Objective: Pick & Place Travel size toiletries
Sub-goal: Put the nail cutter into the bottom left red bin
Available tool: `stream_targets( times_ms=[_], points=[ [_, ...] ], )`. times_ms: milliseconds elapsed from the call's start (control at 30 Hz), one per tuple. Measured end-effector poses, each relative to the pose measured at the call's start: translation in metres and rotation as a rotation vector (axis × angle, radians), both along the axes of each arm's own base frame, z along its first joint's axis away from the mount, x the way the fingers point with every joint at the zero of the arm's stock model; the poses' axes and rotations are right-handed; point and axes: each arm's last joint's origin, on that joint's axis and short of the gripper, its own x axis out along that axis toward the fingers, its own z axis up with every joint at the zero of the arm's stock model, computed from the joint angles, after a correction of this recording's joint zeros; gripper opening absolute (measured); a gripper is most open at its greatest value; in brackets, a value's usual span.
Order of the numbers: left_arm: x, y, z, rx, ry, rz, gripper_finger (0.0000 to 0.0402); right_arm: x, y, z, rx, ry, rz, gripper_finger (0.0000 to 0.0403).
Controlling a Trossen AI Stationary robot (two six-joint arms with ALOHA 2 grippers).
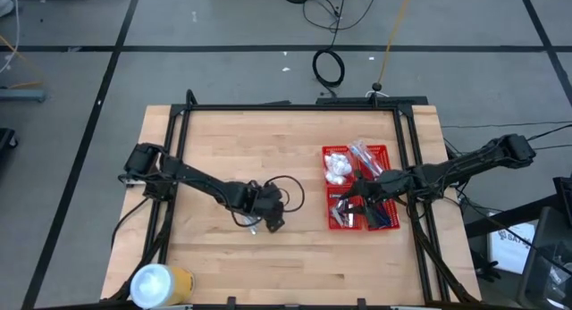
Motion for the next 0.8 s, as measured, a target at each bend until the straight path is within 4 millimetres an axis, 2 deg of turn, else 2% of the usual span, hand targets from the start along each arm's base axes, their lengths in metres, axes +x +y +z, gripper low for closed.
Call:
stream_targets(
  times_ms=[100,233,400,600,800],
  points=[
    [-0.009,-0.007,-0.003,-0.053,0.088,0.003,0.0326,0.000,0.000,0.000,-0.005,-0.003,0.002,0.0192],
    [-0.022,-0.019,-0.006,-0.038,0.180,-0.014,0.0326,0.000,0.000,0.000,-0.014,-0.003,0.007,0.0193],
    [-0.038,-0.028,-0.008,-0.029,0.286,0.078,0.0326,-0.004,-0.001,-0.011,-0.017,-0.010,0.008,0.0191],
    [-0.061,-0.030,-0.007,0.021,0.431,0.276,0.0326,-0.009,-0.002,-0.023,-0.007,-0.071,0.006,0.0188],
    [-0.068,-0.029,-0.006,0.110,0.446,0.320,0.0326,-0.011,-0.003,-0.027,0.003,-0.118,0.006,0.0189]
  ],
)
